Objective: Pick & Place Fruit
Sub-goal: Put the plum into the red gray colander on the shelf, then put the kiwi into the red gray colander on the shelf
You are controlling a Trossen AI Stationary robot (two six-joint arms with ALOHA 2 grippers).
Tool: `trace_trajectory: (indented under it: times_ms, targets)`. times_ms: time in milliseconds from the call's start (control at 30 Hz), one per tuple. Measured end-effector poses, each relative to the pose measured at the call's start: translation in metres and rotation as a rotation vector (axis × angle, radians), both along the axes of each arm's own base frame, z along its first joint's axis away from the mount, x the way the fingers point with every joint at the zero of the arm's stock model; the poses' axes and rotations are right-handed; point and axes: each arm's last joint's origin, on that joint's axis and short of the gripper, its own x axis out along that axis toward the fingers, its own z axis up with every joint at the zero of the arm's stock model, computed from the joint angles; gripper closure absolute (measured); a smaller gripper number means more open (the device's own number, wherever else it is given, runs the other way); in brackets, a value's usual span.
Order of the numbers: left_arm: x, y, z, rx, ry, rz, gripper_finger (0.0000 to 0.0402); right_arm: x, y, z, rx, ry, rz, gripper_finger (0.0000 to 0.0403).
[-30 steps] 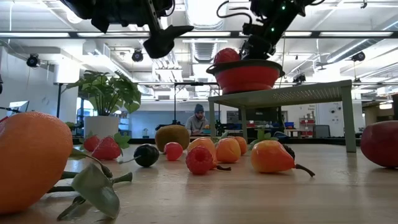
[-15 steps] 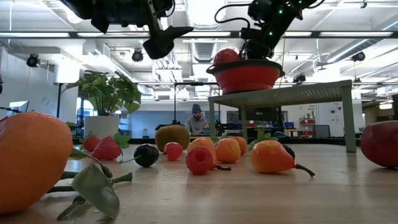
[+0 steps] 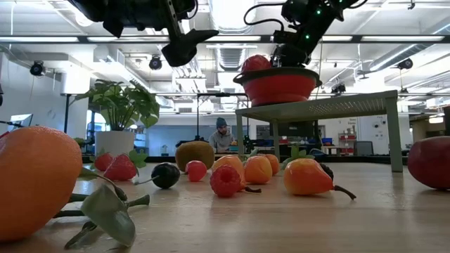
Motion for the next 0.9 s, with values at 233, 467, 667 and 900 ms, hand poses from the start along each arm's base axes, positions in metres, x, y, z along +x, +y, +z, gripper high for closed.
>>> trace_trajectory:
  times_ms: [233,467,667,900]
  targets:
    - [0.000,0.000,0.000,0.000,0.000,0.000,0.0030,-0.011,0.009,0.013,-0.010,-0.017,0.000,0.0004]
    - [0.000,0.000,-0.001,0.010,0.001,-0.002,0.0030,-0.029,0.031,0.035,0.015,-0.105,-0.024,0.0003]
    - [-0.001,0.000,-0.005,0.147,-0.013,-0.034,0.0030,-0.043,0.045,0.052,0.057,-0.231,-0.098,0.0003]
    - [-0.004,-0.004,-0.017,0.389,0.028,-0.054,0.0030,-0.052,0.062,0.059,0.179,-0.302,-0.091,0.0003]
